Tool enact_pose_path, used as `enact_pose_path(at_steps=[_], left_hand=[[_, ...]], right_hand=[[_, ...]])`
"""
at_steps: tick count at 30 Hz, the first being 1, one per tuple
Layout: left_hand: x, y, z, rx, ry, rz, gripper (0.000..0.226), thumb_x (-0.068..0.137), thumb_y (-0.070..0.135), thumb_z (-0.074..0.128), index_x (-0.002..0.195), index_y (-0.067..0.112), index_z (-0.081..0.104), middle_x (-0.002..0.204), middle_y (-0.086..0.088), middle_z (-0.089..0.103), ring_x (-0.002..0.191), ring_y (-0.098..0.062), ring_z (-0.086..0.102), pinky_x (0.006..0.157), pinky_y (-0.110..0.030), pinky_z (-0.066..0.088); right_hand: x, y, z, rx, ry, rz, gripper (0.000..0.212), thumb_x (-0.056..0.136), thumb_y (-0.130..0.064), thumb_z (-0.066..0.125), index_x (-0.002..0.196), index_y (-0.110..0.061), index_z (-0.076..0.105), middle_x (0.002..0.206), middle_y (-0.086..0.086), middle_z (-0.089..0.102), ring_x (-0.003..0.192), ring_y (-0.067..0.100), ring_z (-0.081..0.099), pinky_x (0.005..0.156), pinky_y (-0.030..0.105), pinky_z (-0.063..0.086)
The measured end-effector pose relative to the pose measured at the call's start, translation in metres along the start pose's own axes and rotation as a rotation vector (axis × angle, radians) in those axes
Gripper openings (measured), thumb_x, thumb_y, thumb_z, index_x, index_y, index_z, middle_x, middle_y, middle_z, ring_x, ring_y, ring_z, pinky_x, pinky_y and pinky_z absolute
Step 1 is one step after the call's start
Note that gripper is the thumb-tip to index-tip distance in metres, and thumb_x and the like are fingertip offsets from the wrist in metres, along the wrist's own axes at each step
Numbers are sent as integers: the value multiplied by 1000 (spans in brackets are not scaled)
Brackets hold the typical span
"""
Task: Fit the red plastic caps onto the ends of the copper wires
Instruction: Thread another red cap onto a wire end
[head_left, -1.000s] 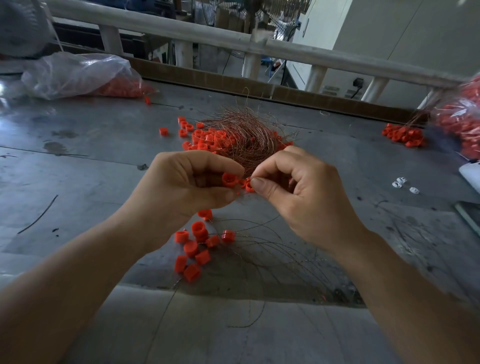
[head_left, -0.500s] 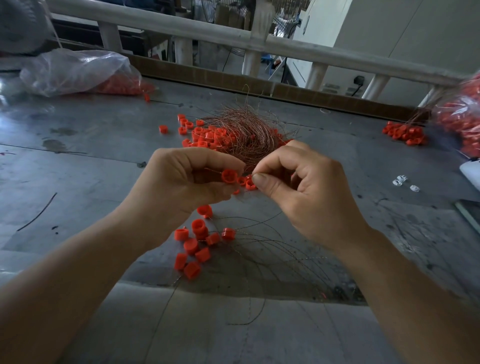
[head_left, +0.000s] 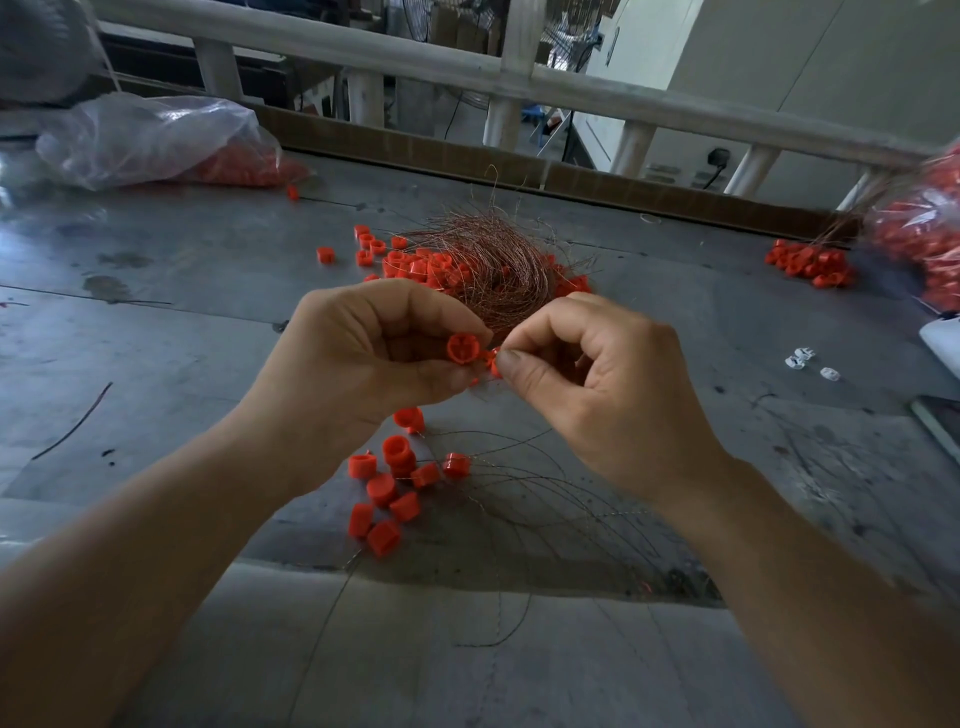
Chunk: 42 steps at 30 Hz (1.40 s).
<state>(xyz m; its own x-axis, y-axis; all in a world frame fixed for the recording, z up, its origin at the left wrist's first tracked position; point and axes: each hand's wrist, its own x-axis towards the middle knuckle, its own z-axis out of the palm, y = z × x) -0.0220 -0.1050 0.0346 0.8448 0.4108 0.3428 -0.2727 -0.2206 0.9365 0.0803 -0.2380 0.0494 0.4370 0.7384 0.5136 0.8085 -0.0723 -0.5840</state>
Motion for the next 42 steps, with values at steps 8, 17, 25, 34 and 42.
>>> enact_pose_path(at_steps=[8, 17, 25, 34, 42], left_hand=[[0, 0, 1, 58, -8, 7, 25, 53, 15, 67, 78, 16, 66, 86, 0, 72, 70, -5, 68, 65, -13, 52], [-1, 0, -4, -86, -1, -28, 31, 51, 14, 70, 81, 18, 73, 83, -1, 74, 76, -11, 70, 68, -16, 53], [-1, -1, -4, -248, -68, -86, 32, 65, 3, 63, 93, 17, 70, 88, -4, 74, 84, -18, 70, 71, -17, 53], [-1, 1, -9, -284, -77, -107, 29, 58, 7, 72, 85, 15, 75, 86, -6, 73, 83, -18, 70, 69, -19, 54], [-1, 6, -9, -453, -138, -142, 25, 53, 6, 66, 76, 12, 75, 82, -7, 73, 74, -14, 70, 62, -19, 55]], right_hand=[[0, -1, 0, -1, 4, -1, 9, 78, -12, 66, 70, -13, 64, 66, -10, 53, 65, 9, 50, 55, 13, 40], [0, 0, -1, -24, 17, 25, 11, 78, -10, 68, 69, -13, 64, 66, -6, 55, 64, 12, 51, 54, 15, 40], [2, 1, -4, -30, 33, 17, 11, 78, -12, 66, 68, -16, 62, 67, -6, 55, 64, 11, 50, 55, 15, 41], [2, -1, -7, -13, 8, 8, 9, 79, -10, 64, 72, -17, 65, 68, -9, 55, 66, 5, 51, 57, 10, 38], [5, -2, -12, 258, -44, 137, 24, 78, 0, 66, 78, -22, 57, 69, -6, 57, 63, 4, 53, 59, 15, 46]])
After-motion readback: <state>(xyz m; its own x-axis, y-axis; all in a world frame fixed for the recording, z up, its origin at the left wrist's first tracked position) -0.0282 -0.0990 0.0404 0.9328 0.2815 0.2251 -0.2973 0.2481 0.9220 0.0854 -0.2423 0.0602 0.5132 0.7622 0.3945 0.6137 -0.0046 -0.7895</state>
